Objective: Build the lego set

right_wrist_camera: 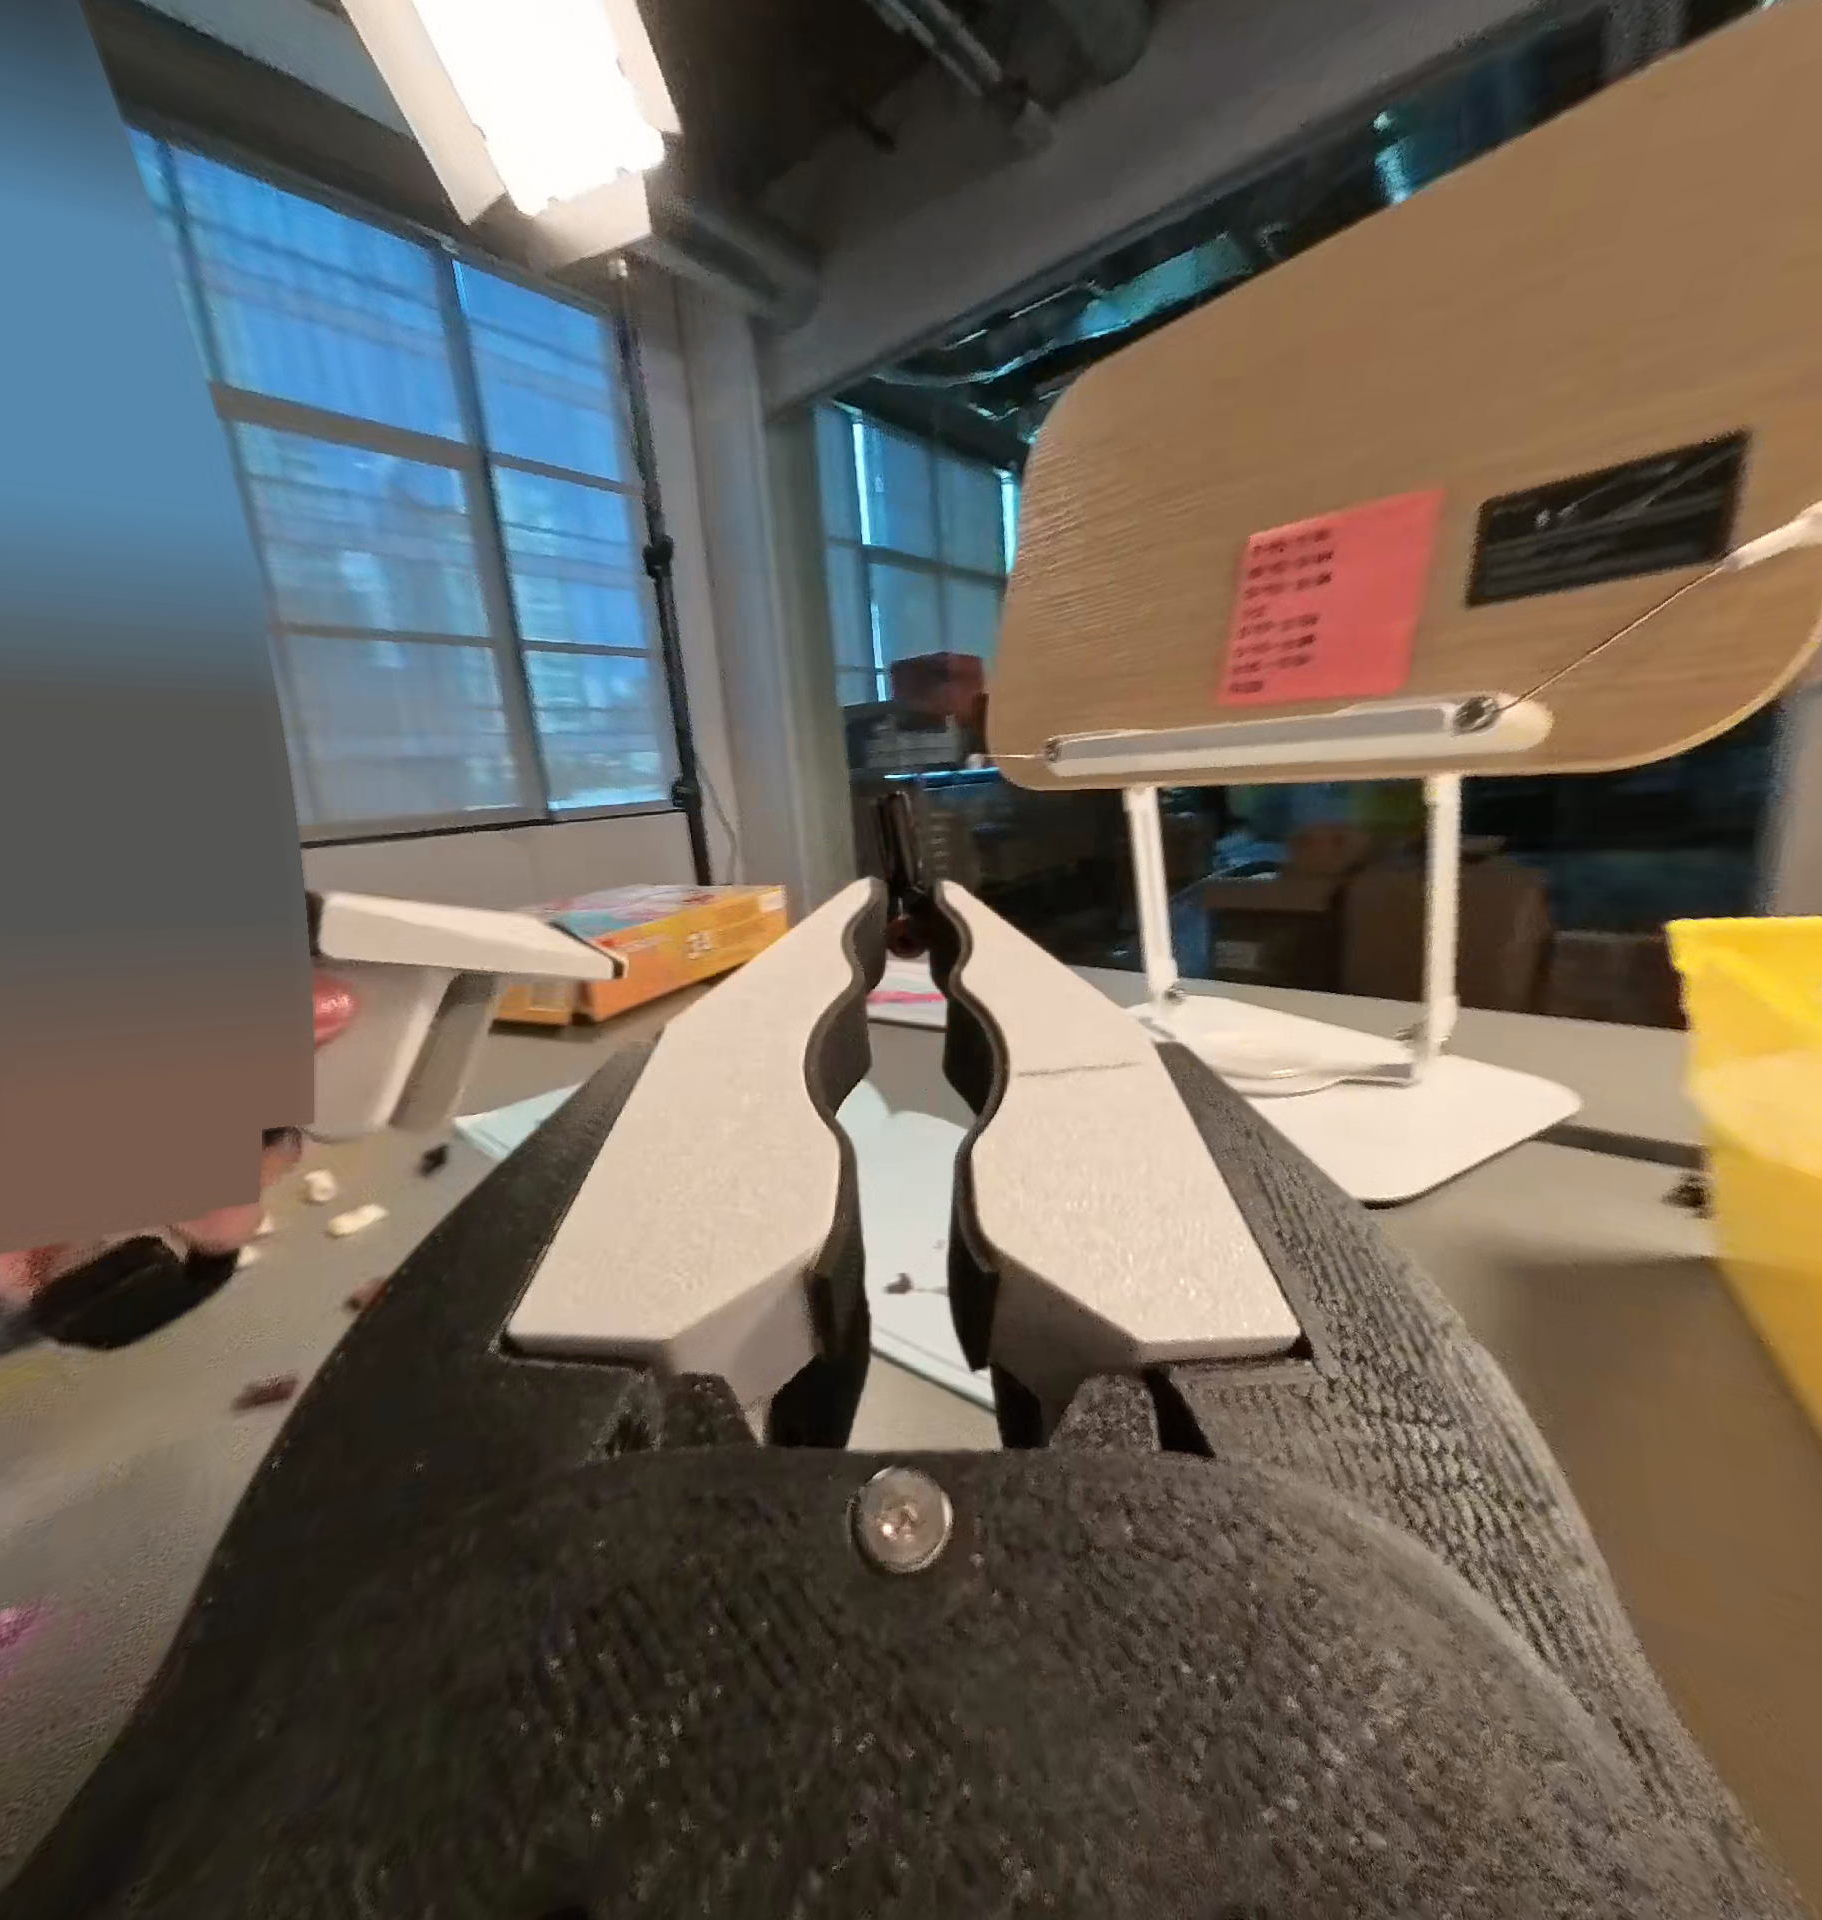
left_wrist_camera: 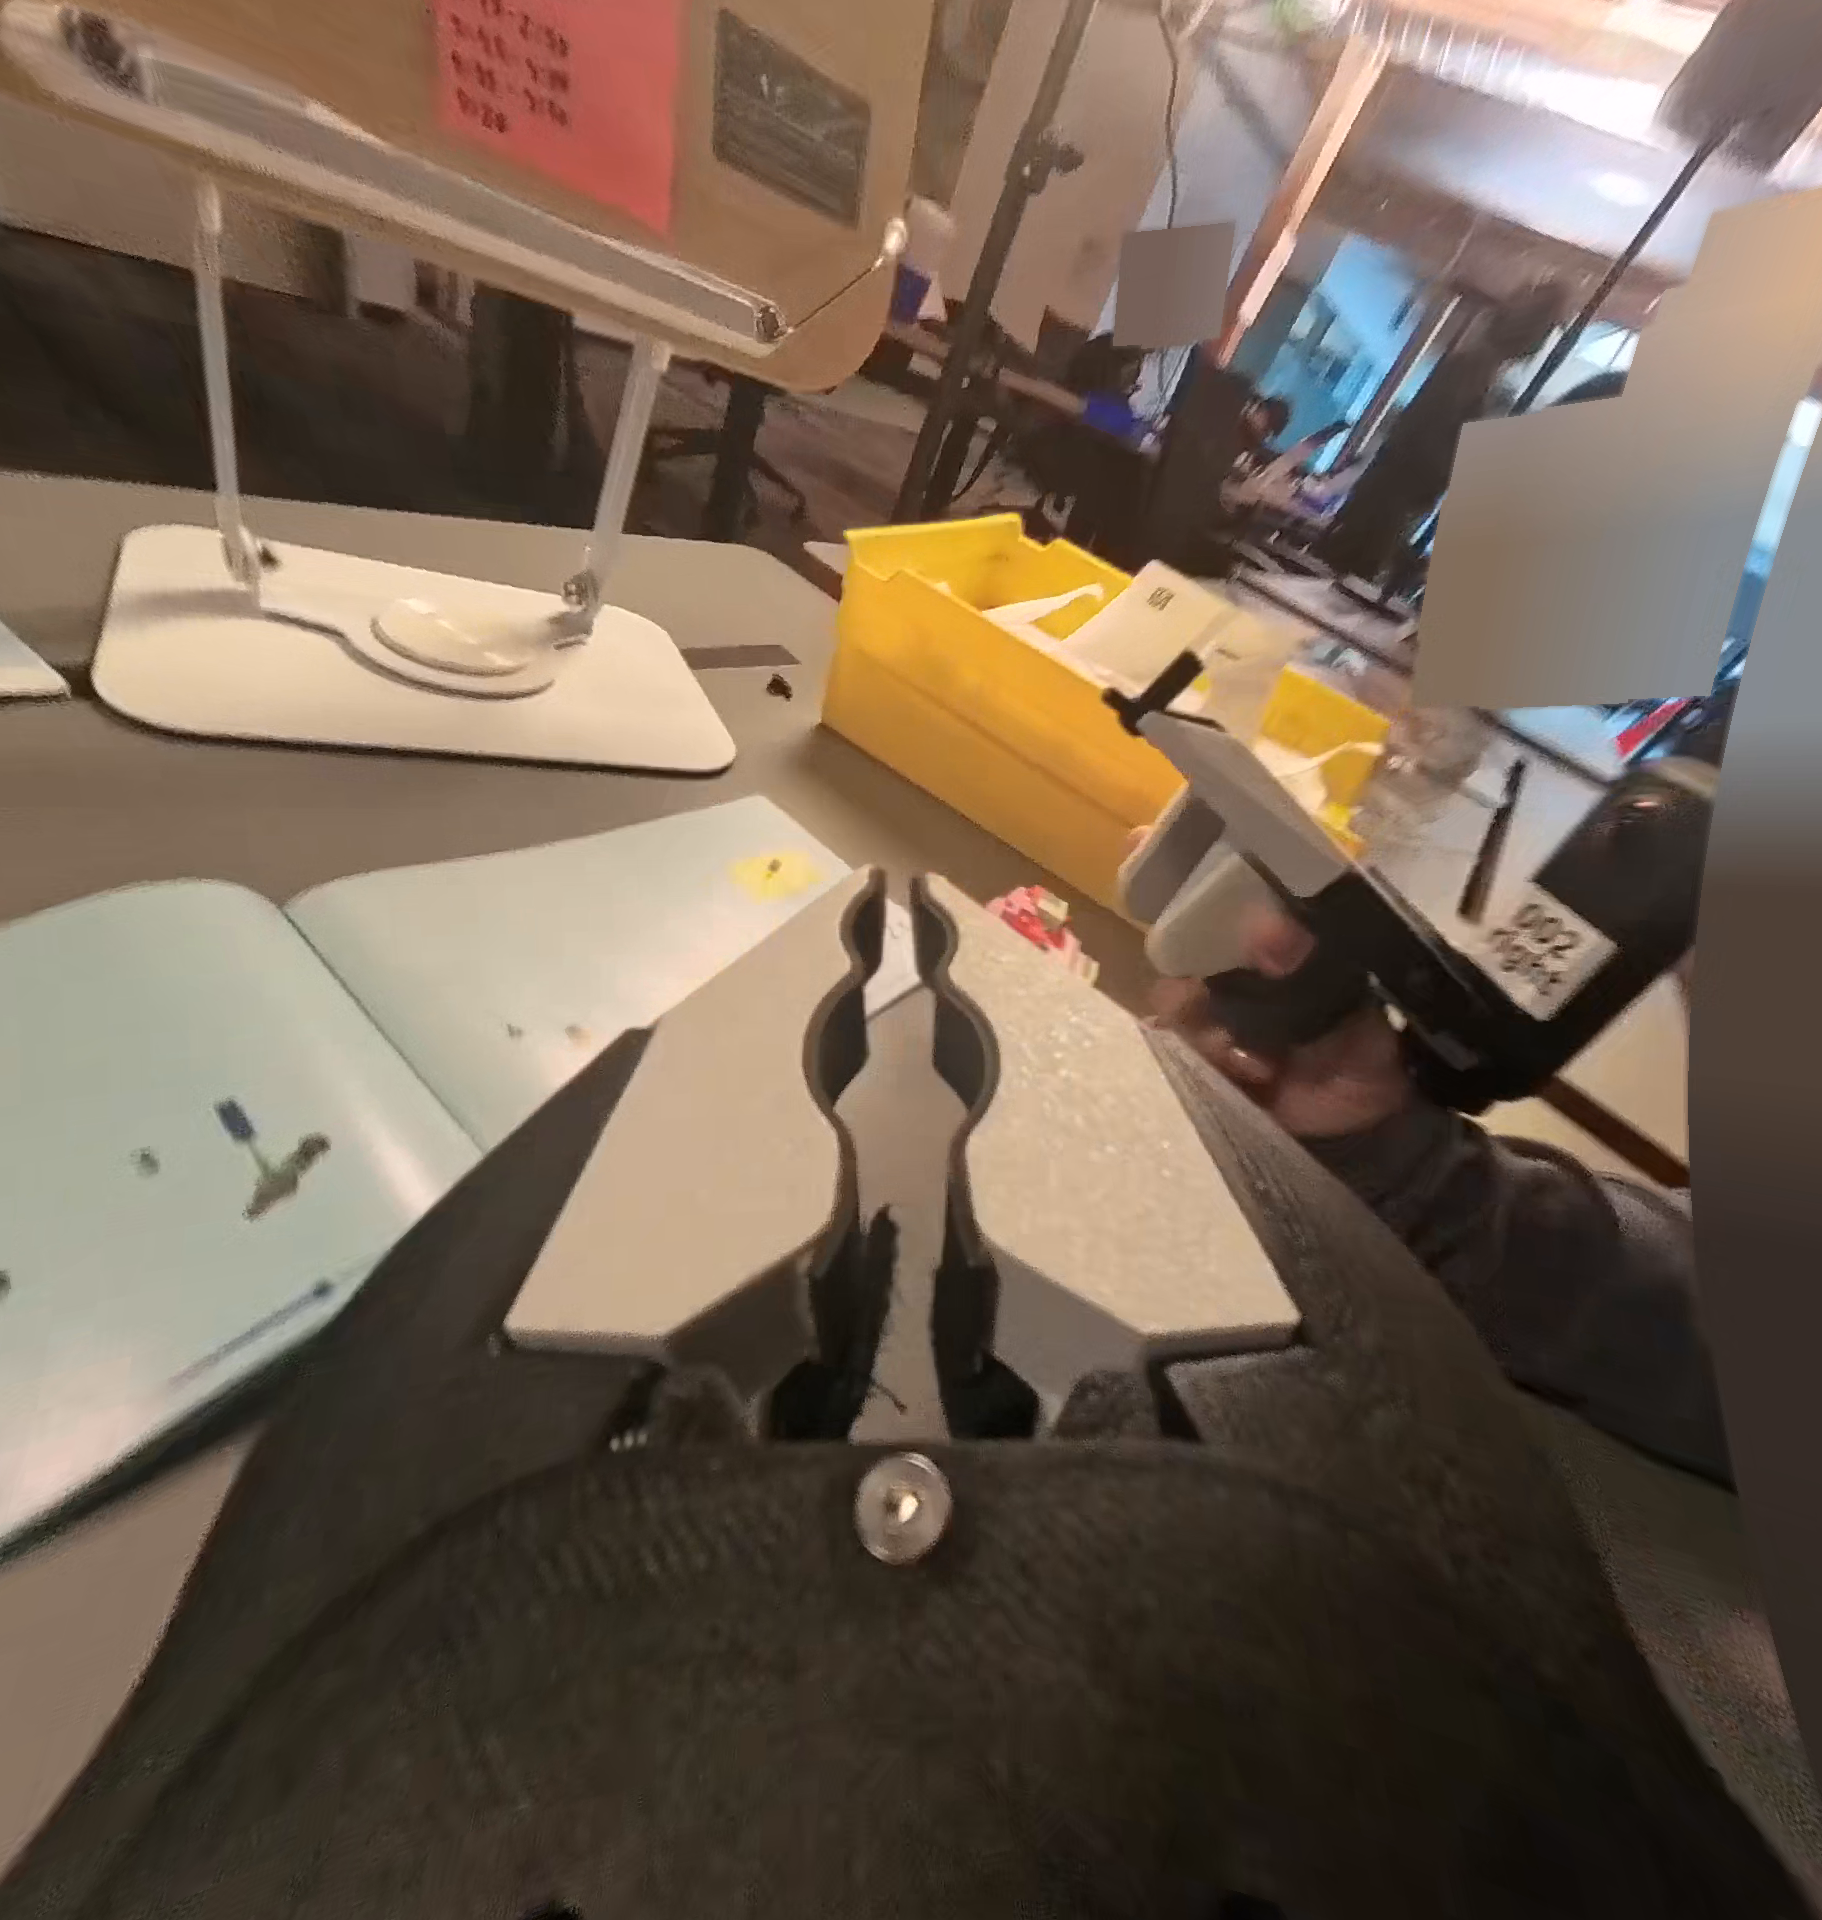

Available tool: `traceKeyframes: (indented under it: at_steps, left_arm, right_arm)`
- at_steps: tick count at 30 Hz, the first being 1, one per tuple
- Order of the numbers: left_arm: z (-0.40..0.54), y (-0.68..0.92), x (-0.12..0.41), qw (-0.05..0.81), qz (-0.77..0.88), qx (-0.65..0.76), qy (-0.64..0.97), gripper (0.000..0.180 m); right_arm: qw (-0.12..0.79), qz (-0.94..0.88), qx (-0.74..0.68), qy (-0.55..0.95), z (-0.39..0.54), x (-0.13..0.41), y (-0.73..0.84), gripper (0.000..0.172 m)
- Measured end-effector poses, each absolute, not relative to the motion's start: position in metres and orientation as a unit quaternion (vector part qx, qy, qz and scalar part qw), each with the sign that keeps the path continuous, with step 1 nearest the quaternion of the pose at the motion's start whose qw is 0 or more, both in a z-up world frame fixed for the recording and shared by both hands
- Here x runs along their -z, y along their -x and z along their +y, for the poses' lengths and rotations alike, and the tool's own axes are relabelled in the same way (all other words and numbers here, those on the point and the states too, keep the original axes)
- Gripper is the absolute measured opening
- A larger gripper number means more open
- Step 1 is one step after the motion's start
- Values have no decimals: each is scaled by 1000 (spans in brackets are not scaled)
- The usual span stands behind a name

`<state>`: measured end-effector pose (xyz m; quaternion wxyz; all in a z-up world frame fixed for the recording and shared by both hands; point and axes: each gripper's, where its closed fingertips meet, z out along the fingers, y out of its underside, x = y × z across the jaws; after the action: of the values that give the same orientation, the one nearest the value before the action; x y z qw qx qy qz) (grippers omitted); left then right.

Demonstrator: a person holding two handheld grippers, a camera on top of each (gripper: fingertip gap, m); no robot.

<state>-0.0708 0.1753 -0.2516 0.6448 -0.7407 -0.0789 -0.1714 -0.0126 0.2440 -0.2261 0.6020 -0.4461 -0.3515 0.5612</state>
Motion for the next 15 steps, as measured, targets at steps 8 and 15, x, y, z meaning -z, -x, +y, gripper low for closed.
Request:
traceKeyframes:
  at_steps: [8,15]
  left_arm:
    - [308,62,264,547,62,103,828,29]
    - [421,48,324,464,186,104,860,37]
  right_arm:
    - [698,-333,-434,462,289,224,-24,5]
    - [717,-327,-396,471,313,226,-40,5]
